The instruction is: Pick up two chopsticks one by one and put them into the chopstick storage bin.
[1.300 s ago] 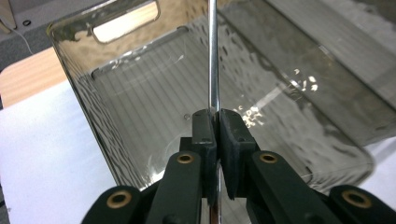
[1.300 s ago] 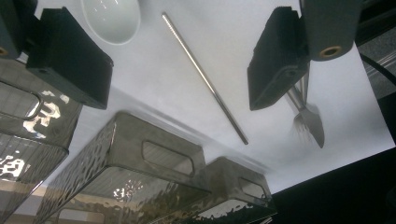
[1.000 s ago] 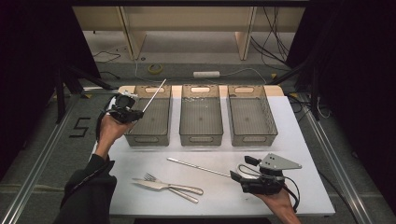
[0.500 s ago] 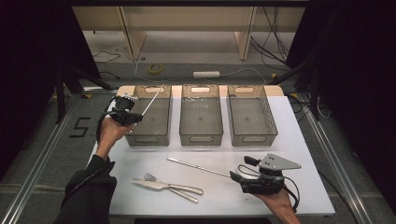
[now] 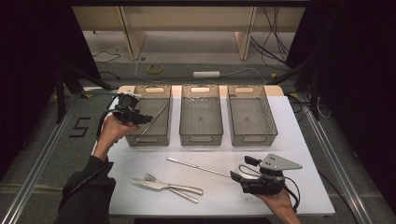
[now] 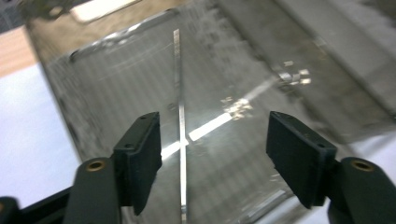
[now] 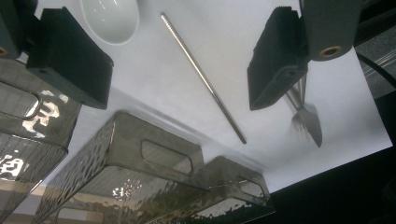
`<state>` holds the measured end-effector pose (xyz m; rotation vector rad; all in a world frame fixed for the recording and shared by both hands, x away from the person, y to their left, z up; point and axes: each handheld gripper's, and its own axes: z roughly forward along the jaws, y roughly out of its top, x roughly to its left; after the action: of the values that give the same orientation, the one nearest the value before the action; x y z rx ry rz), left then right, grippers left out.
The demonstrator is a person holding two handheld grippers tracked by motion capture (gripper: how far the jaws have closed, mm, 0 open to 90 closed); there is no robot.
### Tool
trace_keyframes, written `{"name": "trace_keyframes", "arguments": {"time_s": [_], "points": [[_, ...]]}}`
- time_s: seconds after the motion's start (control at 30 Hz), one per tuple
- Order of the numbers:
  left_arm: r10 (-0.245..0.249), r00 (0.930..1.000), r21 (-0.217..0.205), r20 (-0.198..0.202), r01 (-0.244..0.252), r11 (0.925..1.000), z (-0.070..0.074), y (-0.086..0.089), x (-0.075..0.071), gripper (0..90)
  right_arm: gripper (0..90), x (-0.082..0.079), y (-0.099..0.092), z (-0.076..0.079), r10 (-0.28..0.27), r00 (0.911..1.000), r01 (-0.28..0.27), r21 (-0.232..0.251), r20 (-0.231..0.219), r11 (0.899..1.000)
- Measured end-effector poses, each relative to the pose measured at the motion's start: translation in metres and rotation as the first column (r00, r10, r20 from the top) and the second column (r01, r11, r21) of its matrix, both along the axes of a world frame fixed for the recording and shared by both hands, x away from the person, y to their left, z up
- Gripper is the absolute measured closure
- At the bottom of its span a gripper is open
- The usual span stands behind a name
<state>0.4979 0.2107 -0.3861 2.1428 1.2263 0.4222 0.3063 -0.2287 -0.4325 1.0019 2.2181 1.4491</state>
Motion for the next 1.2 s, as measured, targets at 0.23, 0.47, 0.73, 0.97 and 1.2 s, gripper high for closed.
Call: {"name": "trace_keyframes", "arguments": {"time_s": [0.23, 0.47, 0.73, 0.97, 1.2], "points": [[-0.097, 0.995, 0.004, 0.021, 0.097, 0.9953, 0.016, -0.019, -0.016, 28.5, 23.0, -0.001, -0.001, 0.001, -0.001, 1.0, 0.001, 0.004, 0.003, 1.0], [-0.182, 0.983, 0.02, 0.025, 0.182, 0.9832, 0.021, -0.036, -0.026, 24.4, 22.9, -0.001, -0.001, 0.002, -0.006, 1.0, 0.006, 0.006, 0.002, 1.0], [-0.278, 0.9603, 0.043, 0.014, 0.278, 0.9597, 0.021, -0.057, -0.038, 22.6, 22.8, -0.002, -0.001, 0.002, -0.008, 1.0, 0.008, 0.005, 0.002, 1.0], [-0.356, 0.9343, 0.065, -0.001, 0.356, 0.9324, 0.021, -0.077, -0.048, 21.8, 22.8, -0.002, -0.002, 0.002, -0.006, 1.0, 0.006, 0.007, 0.001, 1.0], [-0.431, 0.9016, 0.081, -0.035, 0.432, 0.898, 0.013, -0.096, -0.056, 20.8, 22.8, -0.002, -0.002, 0.002, -0.006, 1.0, 0.006, 0.009, -0.001, 1.0]]}}
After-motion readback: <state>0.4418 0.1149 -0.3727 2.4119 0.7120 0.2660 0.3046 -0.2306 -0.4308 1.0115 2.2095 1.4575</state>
